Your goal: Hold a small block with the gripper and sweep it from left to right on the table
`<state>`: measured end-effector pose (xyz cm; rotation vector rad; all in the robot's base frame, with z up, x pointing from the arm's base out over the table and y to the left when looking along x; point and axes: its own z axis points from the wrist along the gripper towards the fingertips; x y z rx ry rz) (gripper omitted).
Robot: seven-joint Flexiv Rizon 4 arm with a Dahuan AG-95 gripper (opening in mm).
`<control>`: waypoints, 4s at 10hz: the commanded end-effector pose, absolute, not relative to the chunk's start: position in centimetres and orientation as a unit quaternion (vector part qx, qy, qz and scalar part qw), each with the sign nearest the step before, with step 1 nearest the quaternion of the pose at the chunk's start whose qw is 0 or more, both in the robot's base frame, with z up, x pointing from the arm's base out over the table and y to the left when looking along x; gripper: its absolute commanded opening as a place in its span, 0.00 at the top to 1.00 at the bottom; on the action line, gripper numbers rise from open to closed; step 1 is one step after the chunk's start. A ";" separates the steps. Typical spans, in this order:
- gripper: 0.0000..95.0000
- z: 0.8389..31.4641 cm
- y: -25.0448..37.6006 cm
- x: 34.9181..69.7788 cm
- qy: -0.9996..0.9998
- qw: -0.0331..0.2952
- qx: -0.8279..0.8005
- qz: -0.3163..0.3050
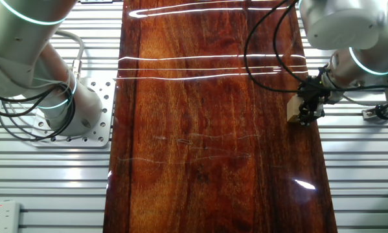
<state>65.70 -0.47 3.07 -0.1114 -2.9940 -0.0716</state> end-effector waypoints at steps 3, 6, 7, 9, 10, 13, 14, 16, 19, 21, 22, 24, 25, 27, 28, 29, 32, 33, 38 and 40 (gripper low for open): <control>0.80 3.7 -0.5 65.8 -0.997 0.065 -0.039 -0.026; 0.80 3.7 -0.5 65.8 -0.997 0.063 -0.038 -0.025; 0.80 3.7 -0.5 65.8 -0.997 0.063 -0.038 -0.025; 0.80 3.4 -0.5 65.8 -0.997 0.060 -0.037 -0.025; 0.80 3.3 -0.5 65.8 -0.997 0.059 -0.037 -0.024; 0.80 3.0 -0.5 65.8 -0.997 0.057 -0.035 -0.024; 0.80 3.0 -0.5 65.8 -0.998 0.054 -0.034 -0.023; 0.80 3.1 -0.5 65.8 -0.997 0.062 -0.036 -0.022; 0.80 3.0 -0.5 65.7 -0.998 0.057 -0.033 -0.022; 0.80 3.2 -0.5 65.7 -0.995 0.087 -0.041 -0.022; 0.80 3.3 -0.5 65.7 -0.996 0.072 -0.039 -0.023; 0.80 3.2 -0.5 65.6 -0.997 0.065 -0.037 -0.023; 0.80 3.2 -0.5 65.6 -0.997 0.065 -0.037 -0.023; 0.80 3.3 -0.5 65.6 -0.997 0.068 -0.037 -0.019; 0.80 3.2 -0.5 65.6 -0.997 0.062 -0.034 -0.019; 0.80 3.1 -0.5 65.6 -0.997 0.062 -0.036 -0.022; 0.80 3.0 -0.5 65.6 -0.997 0.069 -0.036 -0.017; 0.80 3.1 -0.5 65.6 -0.996 0.076 -0.037 -0.015; 0.80 3.1 -0.5 65.6 -0.996 0.082 -0.039 -0.015; 0.80 3.0 -0.5 65.6 -0.997 0.064 -0.037 -0.020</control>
